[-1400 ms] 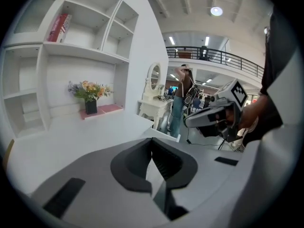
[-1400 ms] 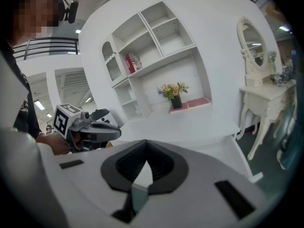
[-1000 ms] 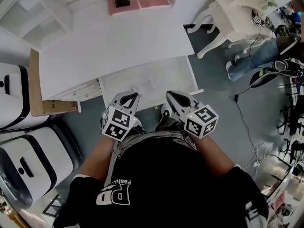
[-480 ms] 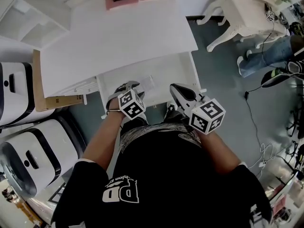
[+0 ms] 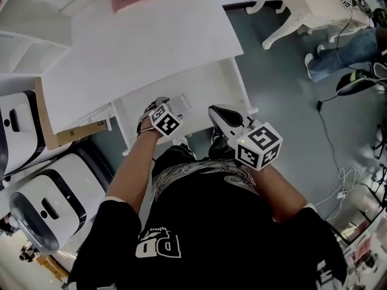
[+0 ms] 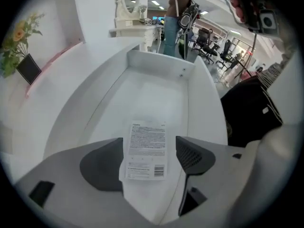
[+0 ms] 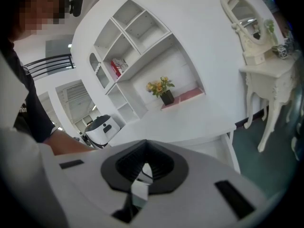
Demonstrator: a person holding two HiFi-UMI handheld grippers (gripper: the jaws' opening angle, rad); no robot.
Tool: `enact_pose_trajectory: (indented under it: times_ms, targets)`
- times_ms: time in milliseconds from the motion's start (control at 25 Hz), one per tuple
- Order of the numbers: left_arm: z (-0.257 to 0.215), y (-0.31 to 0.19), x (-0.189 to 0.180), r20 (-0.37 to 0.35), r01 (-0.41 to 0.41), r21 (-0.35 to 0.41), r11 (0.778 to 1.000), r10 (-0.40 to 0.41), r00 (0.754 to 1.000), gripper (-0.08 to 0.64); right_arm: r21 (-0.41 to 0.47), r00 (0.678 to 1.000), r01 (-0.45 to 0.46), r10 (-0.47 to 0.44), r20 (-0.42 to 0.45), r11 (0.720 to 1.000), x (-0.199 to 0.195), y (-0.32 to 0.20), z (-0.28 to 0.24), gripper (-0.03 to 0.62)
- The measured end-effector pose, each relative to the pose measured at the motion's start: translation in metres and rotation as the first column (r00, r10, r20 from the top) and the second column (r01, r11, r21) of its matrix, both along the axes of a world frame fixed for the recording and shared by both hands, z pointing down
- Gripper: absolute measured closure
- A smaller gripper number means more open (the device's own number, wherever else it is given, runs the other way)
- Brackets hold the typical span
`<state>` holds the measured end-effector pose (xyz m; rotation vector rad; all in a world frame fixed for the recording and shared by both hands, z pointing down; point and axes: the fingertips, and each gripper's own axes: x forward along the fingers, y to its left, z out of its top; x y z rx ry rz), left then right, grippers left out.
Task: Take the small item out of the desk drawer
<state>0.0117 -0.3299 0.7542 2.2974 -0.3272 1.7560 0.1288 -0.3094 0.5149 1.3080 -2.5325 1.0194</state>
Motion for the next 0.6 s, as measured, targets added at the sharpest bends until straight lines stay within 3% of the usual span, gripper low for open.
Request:
enact_pose_trajectory:
  times_ms: [200,600]
  targets:
    - [0.025,0.0,0.002,0.04,0.029,-0.049,0.998,-0.027,0.999,0.204,-0.025,1.0,-0.012,0.012,0.006,1.0,0.019,-0.006,0.016,0.583]
    - [0.048,0.0,0.0,0.105,-0.034,-0.021,0.999,0.036,0.994,0.184,-0.043,1.0,-0.022,0.023,0.016,0.999,0.03,-0.016,0.027,0.583]
